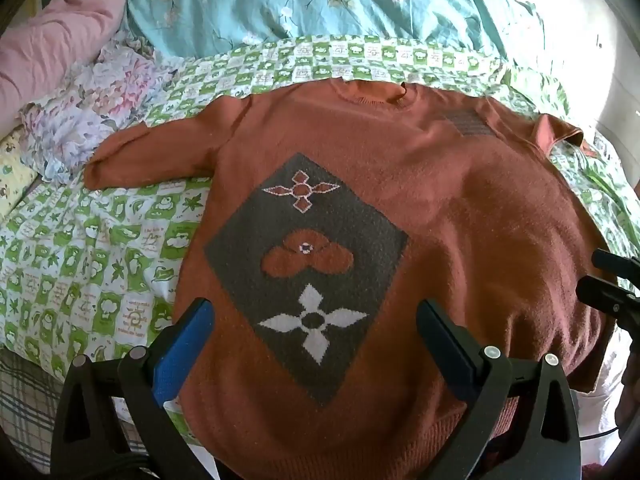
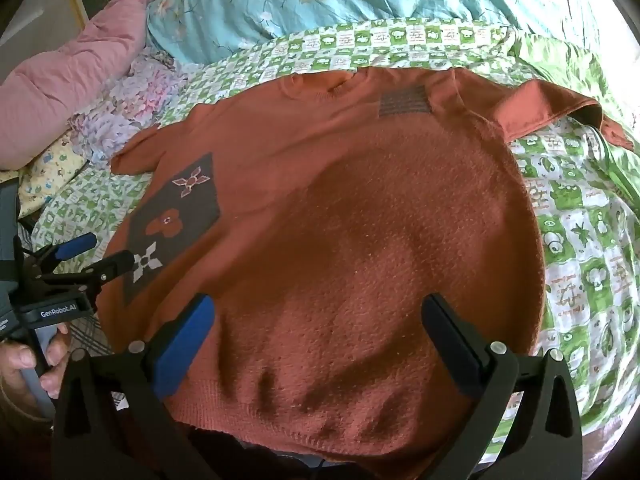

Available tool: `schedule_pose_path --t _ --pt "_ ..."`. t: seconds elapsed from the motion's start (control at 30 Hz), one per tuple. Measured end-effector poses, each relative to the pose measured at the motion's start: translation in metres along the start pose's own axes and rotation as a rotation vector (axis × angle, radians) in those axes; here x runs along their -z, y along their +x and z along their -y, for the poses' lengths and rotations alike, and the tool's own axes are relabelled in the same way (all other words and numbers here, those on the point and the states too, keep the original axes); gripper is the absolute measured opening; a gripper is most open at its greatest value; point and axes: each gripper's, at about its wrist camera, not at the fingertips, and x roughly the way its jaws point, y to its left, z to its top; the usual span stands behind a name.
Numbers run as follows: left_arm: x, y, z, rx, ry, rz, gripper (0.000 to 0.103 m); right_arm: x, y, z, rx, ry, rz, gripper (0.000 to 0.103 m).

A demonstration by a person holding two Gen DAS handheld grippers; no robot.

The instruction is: Fold small clothes

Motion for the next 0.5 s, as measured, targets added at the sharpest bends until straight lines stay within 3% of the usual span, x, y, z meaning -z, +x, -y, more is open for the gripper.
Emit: schedule_pose_path --t 0.5 --pt "0.0036 0.0047 -0.0065 0.012 0.000 0.003 0.101 -0.0014 0.0006 0.0005 -0.009 -0.003 0.000 0.103"
